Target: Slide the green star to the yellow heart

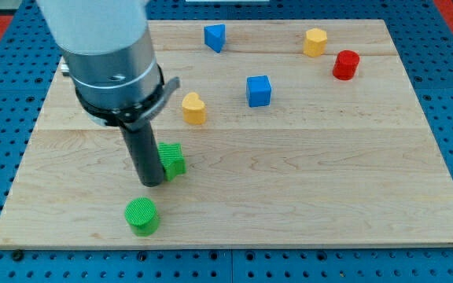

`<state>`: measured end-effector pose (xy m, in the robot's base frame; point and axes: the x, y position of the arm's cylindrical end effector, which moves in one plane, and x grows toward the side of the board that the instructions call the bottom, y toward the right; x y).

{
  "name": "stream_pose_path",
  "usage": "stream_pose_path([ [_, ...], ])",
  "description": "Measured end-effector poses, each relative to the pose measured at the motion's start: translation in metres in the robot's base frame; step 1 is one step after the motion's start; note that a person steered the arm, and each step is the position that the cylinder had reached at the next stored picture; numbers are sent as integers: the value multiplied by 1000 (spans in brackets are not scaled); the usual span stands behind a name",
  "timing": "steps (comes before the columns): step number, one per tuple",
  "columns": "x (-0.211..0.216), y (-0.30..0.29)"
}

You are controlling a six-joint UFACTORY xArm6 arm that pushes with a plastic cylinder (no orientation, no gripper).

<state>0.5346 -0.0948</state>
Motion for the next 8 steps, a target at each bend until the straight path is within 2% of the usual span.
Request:
stream_pose_path([
  [4, -10, 20],
  [6, -52, 16],
  [7, -60, 27],
  [8, -63, 67],
])
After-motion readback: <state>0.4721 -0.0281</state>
